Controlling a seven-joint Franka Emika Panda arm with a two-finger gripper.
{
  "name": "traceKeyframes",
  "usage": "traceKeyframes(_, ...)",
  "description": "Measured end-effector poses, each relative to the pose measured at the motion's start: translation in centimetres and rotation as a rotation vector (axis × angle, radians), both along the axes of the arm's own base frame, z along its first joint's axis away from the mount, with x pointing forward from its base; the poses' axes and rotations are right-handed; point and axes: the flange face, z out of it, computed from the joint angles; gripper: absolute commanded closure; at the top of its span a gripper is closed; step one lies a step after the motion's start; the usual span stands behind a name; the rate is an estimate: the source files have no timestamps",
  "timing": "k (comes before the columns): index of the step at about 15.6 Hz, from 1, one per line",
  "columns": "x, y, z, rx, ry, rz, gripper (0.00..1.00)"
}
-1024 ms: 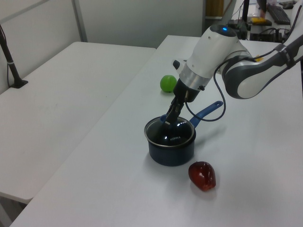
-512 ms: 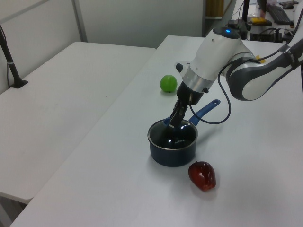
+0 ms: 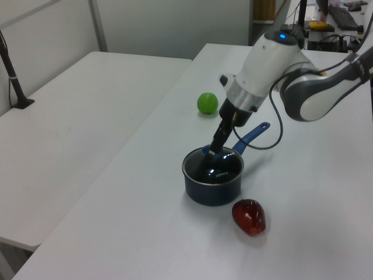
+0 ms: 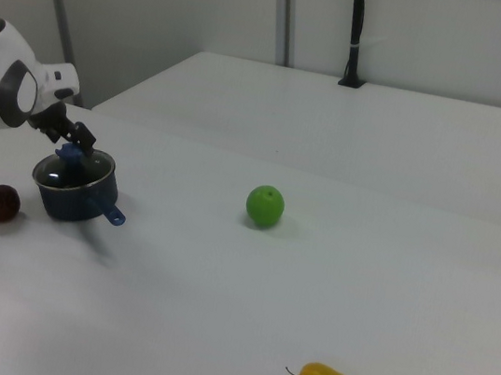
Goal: Close lid
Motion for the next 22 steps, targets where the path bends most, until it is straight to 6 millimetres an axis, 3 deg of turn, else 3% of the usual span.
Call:
traceKeyframes(4, 0.1, -4.0, 4.4, -0.017, 0.049, -0.073, 0.00)
traceKeyframes(8, -1.1, -10.4, 9.8, -0.052, 0.165, -0.207, 0.00)
traceKeyframes(12, -2.1, -19.6, 13.4, -0.050, 0.309, -0.378, 0.00)
traceKeyframes(17, -2.2, -33.4, 15.9, -0.012, 0.460, -0.372, 0.00)
traceKeyframes(19, -2.4, -35.0, 16.2, -0.006, 0.481, -0.390, 0.00)
traceKeyframes(22, -2.7, -34.5, 16.5, -0.009, 0.506, -0.392, 0.00)
